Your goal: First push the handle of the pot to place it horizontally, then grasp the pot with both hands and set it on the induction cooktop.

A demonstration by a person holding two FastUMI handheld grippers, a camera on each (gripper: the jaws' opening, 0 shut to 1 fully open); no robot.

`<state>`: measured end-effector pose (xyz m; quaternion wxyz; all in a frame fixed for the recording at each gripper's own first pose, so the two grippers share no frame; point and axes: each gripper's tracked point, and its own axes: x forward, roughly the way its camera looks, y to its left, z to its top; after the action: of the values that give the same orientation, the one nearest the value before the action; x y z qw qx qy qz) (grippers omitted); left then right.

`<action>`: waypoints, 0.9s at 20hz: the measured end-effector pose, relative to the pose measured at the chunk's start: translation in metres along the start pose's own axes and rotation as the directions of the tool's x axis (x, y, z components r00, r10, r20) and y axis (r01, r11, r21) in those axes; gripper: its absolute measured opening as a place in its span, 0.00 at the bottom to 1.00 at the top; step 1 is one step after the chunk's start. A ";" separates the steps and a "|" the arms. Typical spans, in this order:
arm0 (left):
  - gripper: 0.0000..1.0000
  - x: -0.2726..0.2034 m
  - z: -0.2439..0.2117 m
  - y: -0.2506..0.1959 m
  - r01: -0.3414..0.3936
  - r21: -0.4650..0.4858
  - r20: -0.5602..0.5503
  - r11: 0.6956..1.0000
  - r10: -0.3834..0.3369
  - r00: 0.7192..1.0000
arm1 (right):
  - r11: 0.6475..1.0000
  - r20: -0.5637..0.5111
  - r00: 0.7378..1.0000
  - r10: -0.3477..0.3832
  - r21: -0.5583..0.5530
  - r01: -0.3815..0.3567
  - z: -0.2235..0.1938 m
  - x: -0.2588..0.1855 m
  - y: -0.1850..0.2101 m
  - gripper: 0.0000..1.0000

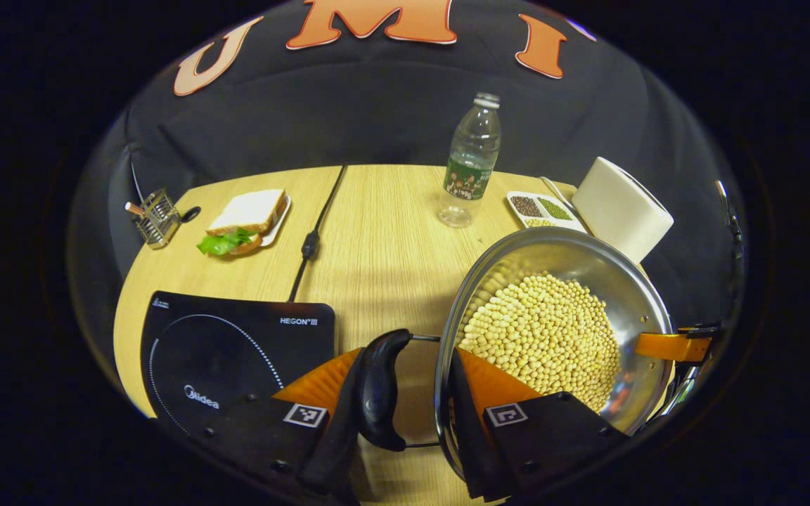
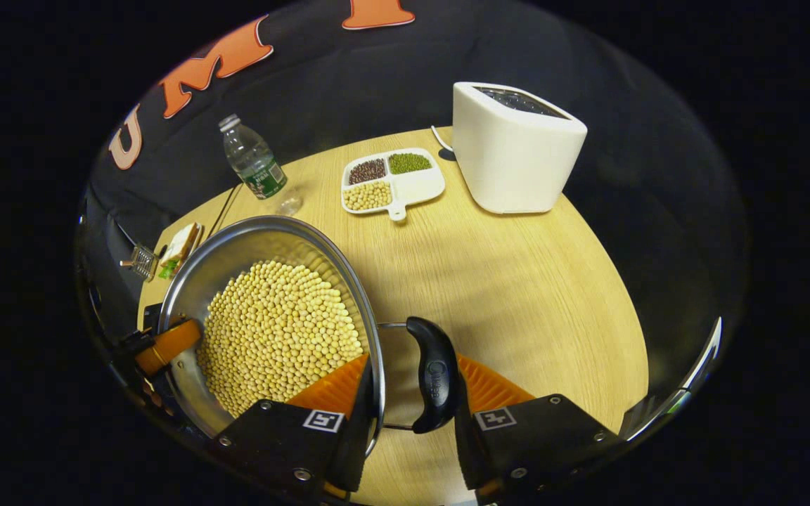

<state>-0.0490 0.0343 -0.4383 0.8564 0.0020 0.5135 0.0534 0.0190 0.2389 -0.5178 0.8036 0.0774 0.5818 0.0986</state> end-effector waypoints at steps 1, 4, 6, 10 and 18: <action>0.68 -0.009 0.004 0.001 -0.010 -0.009 0.011 1.000 0.010 1.000 | 1.000 0.011 1.000 0.007 -0.011 -0.007 0.000 0.001 -0.001 0.53; 0.68 -0.043 0.014 0.006 -0.042 -0.044 0.054 0.998 0.044 0.998 | 0.998 0.059 0.998 0.033 -0.051 -0.030 0.005 0.003 -0.002 0.49; 0.68 -0.067 0.017 0.016 -0.071 -0.070 0.084 0.995 0.077 0.994 | 0.995 0.094 0.994 0.057 -0.086 -0.049 0.009 0.003 -0.004 0.53; 0.68 -0.109 0.015 0.041 -0.138 -0.113 0.117 0.984 0.151 0.982 | 0.985 0.119 0.985 0.125 -0.137 -0.108 0.015 0.017 -0.001 0.53; 0.68 -0.157 -0.001 0.133 -0.198 -0.183 0.110 0.963 0.220 0.969 | 0.965 0.111 0.978 0.176 -0.215 -0.149 0.034 0.026 0.003 0.53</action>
<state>-0.1350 0.1515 -0.2933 0.8743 -0.0135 0.4476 0.1871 0.0594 0.2479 -0.5307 0.8324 0.0475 0.5070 0.2186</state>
